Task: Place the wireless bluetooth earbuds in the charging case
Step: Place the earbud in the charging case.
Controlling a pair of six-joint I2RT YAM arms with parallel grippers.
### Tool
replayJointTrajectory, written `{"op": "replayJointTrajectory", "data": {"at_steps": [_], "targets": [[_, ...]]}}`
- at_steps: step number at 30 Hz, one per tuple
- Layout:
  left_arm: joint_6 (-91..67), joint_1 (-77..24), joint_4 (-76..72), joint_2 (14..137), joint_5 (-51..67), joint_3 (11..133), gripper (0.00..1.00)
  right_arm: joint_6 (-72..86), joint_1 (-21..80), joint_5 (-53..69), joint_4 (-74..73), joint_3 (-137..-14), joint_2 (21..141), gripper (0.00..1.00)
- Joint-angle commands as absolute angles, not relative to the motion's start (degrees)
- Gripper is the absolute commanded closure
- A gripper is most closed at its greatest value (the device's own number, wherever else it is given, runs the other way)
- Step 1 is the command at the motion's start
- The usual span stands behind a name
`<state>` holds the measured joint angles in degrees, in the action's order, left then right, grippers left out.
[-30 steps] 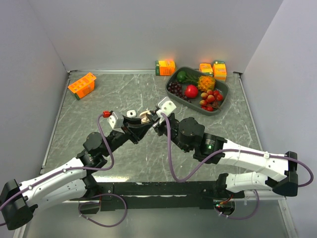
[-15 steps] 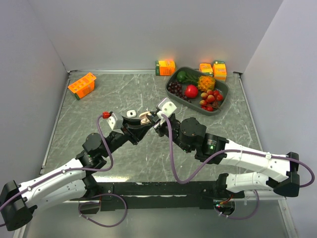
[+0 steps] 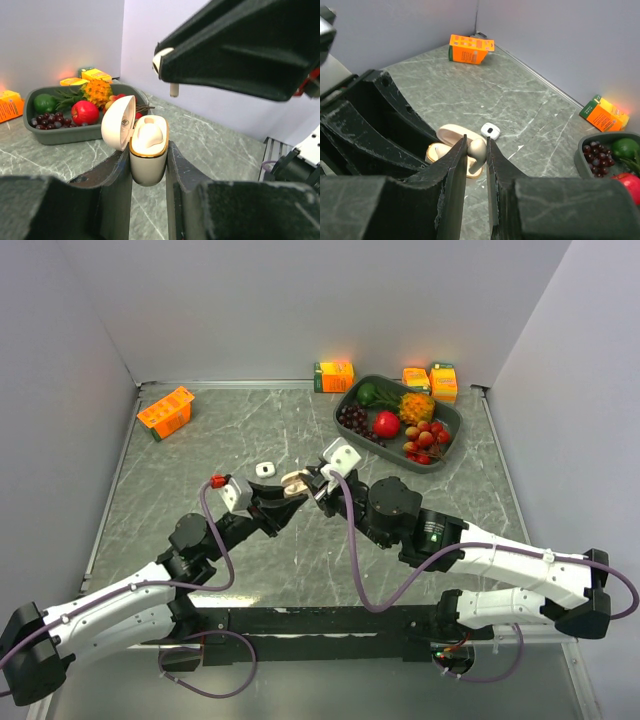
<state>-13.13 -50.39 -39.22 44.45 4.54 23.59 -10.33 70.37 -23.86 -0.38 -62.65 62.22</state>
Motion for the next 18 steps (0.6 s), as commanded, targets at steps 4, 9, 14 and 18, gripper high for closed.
{"op": "replayJointTrajectory", "data": {"at_steps": [4,9,14,18], "targets": [[-5.6,-52.6,-45.5,44.3,6.9,22.2,0.99,-10.4,70.8,-21.9,0.3,-64.5,60.6,1.0],[-4.4,-53.7,-45.8,44.1,6.6,21.8,0.99,-11.0,71.2,-21.2,0.3,-64.0,60.6,1.0],[-4.7,-53.9,-45.3,43.9,6.1,22.2,0.99,-11.7,71.3,-21.1,-1.4,-63.3,60.2,1.0],[-5.7,-53.9,-44.0,44.2,4.7,22.9,0.99,-11.7,71.5,-20.8,-1.8,-62.6,59.8,1.0]]}}
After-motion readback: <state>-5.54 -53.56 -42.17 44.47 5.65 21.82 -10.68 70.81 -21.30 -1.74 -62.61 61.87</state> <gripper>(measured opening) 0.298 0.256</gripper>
